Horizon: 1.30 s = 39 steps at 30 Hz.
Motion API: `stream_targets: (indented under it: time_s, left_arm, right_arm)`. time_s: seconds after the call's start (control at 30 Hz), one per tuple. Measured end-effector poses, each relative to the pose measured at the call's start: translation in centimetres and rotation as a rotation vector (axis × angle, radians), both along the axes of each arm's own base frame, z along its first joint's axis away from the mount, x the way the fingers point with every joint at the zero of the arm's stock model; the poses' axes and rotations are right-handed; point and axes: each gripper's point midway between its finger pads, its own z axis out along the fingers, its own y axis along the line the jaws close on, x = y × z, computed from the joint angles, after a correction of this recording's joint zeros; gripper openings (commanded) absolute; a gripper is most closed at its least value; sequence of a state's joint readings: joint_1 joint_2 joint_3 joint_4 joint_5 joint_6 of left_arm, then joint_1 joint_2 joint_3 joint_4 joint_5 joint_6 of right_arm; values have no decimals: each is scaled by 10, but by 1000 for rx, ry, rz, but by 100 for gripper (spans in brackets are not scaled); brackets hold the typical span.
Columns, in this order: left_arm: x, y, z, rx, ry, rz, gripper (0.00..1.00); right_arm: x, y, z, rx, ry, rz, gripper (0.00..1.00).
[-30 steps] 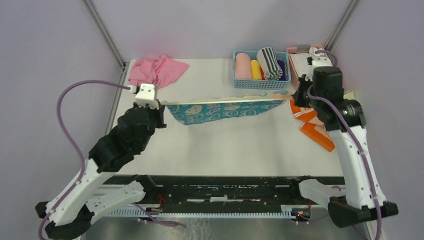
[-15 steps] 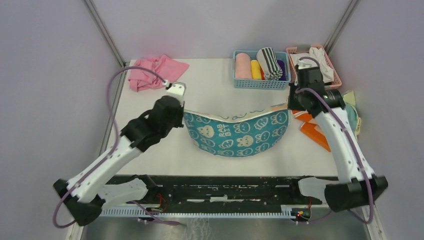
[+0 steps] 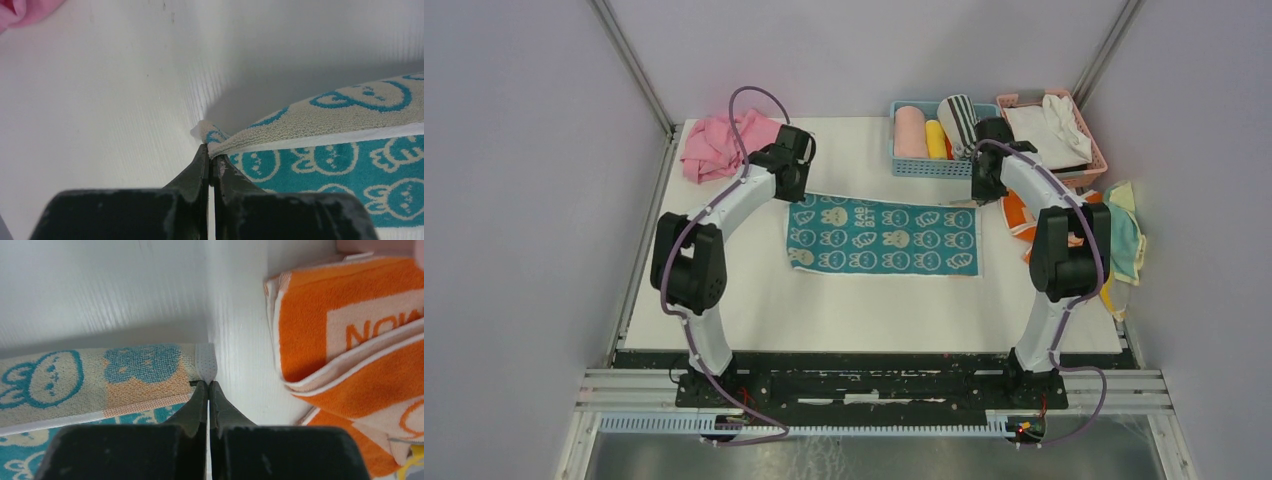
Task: Roll the towels
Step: Flatten out the towel at the center of the board.
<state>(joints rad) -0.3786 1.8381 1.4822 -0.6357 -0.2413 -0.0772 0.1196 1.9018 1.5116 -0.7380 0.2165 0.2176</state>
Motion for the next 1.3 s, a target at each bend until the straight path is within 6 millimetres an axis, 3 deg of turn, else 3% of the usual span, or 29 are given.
stream_targets:
  time_s: [0.07,0.2,0.43,0.73,0.93,1.2,1.3]
  left_arm:
    - [11,-3,-3,-2,-5,-16,3]
    - [13,-7,-7,-14,8,-36,3]
    - [11,-7,13,-26,-18,-37,3]
    - [-45,16,97,-69,-181,-32,4]
    - [-78,29,134,-84,-229,-22,6]
    - [-161,45,201,-257,-359,0,9]
    - [-184,49,207,-297,-363,3,9]
  right_arm:
    - [11,-4,2,7,-22,-5,0]
    - [24,-11,13,18,-69,-23,0]
    - [21,-13,26,46,-98,-25,0]
    - [-17,3,89,145,-231,8,1]
    - [-46,15,126,215,-288,28,1]
    - [-106,33,190,347,-416,78,0]
    - [-126,38,206,385,-451,96,0]
